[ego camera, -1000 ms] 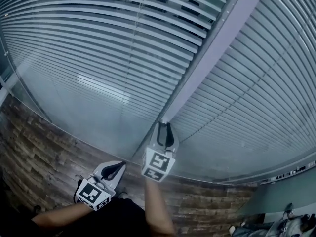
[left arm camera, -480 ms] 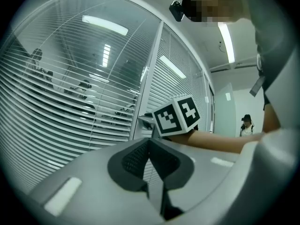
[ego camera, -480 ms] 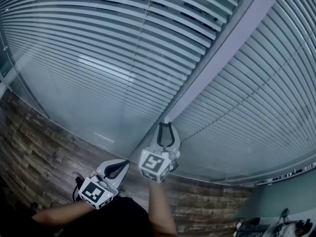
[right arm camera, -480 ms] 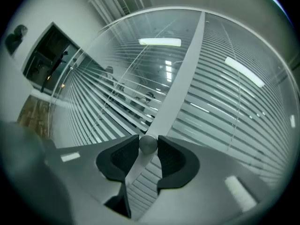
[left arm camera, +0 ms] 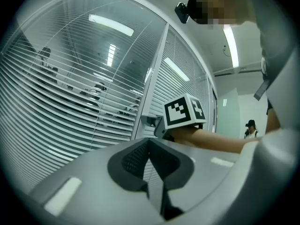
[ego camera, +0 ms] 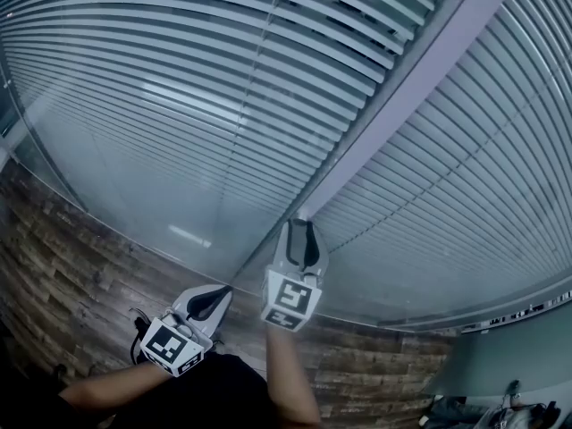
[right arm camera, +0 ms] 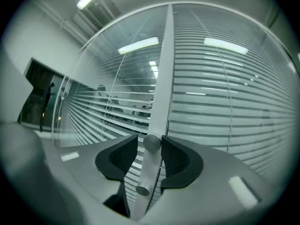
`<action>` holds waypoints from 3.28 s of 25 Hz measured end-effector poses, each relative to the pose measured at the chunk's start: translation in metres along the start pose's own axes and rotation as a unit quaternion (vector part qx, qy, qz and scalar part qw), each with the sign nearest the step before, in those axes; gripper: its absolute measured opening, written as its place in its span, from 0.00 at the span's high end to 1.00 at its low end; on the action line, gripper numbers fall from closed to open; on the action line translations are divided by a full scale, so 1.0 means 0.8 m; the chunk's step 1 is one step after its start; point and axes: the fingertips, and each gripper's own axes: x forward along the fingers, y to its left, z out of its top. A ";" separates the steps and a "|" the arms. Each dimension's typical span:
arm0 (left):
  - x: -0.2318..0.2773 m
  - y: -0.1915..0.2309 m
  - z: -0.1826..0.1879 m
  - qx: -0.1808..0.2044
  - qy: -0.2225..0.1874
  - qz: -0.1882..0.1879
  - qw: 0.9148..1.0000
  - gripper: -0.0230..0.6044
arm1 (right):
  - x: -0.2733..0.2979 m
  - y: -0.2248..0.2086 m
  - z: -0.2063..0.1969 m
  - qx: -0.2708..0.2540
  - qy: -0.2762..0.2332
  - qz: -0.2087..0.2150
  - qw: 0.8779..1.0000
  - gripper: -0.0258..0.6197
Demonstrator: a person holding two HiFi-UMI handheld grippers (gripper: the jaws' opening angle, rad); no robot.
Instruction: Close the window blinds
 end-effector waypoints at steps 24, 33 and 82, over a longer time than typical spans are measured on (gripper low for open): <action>-0.027 0.010 -0.015 -0.035 0.004 0.023 0.999 0.97 | 0.012 -0.021 -0.010 -0.004 0.025 0.020 0.999 0.75; -0.030 0.001 -0.011 -0.026 0.004 0.019 0.999 0.97 | 0.010 -0.015 -0.005 -0.161 0.042 0.016 0.986 0.76; -0.036 -0.008 -0.011 -0.023 0.004 0.014 1.000 0.97 | -0.002 -0.009 0.008 -0.130 0.031 0.025 0.991 0.76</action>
